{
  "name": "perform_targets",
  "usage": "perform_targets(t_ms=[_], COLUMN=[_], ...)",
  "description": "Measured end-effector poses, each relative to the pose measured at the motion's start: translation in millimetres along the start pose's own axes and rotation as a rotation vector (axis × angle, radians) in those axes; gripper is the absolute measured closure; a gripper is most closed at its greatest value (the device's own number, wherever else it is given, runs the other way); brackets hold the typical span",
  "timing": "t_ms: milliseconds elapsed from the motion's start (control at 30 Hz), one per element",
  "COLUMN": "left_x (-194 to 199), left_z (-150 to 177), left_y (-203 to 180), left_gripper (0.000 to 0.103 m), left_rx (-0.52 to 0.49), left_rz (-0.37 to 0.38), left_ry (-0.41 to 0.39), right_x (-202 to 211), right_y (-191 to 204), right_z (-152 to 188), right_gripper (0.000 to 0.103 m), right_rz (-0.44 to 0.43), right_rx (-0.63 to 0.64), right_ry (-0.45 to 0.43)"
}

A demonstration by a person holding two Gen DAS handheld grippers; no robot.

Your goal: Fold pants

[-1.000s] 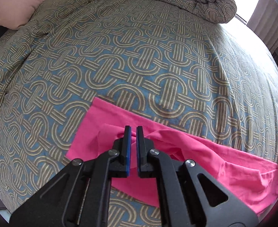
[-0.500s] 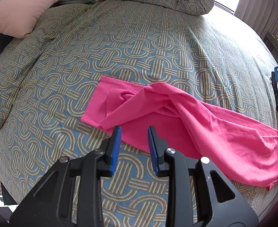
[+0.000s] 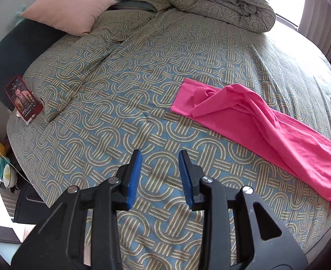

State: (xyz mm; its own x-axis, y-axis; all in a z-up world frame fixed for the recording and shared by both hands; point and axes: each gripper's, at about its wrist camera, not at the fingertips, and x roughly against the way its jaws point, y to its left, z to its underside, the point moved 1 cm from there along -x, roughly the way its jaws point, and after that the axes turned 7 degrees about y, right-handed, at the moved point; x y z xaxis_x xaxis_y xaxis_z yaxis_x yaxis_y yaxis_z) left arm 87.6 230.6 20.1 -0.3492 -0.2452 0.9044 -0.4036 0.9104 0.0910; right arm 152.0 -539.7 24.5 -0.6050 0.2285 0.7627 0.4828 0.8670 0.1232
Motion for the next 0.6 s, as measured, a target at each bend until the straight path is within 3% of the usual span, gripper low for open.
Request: perform_targets(t_ms=[67,233,433,600], left_x=[-2.0,-24.6,-65.4,-104.9], left_z=[3.4,-1.8,-24.4,-46.7], left_y=[-6.7,-41.5,-65.5,-63.4], left_gripper=[0.053,0.052,0.052,0.052], left_rx=[-0.021,-0.127,-0.195,-0.243], left_rz=[0.015,0.034,0.007,-0.001], left_ry=[-0.018,-0.014,-0.006,0.004], right_x=[25.7,72.6,106.1,120.1], right_y=[26.7,100.8,207.8,255.6], right_z=[12.4,71.5,150.0,174.2], right_gripper=[0.041,0.04,0.04,0.04], right_rz=[-0.12,-0.341,-0.387,-0.402], right_rx=[0.092,0.325,0.61,0.738], right_ry=[0.01,0.09,0.132,0.134])
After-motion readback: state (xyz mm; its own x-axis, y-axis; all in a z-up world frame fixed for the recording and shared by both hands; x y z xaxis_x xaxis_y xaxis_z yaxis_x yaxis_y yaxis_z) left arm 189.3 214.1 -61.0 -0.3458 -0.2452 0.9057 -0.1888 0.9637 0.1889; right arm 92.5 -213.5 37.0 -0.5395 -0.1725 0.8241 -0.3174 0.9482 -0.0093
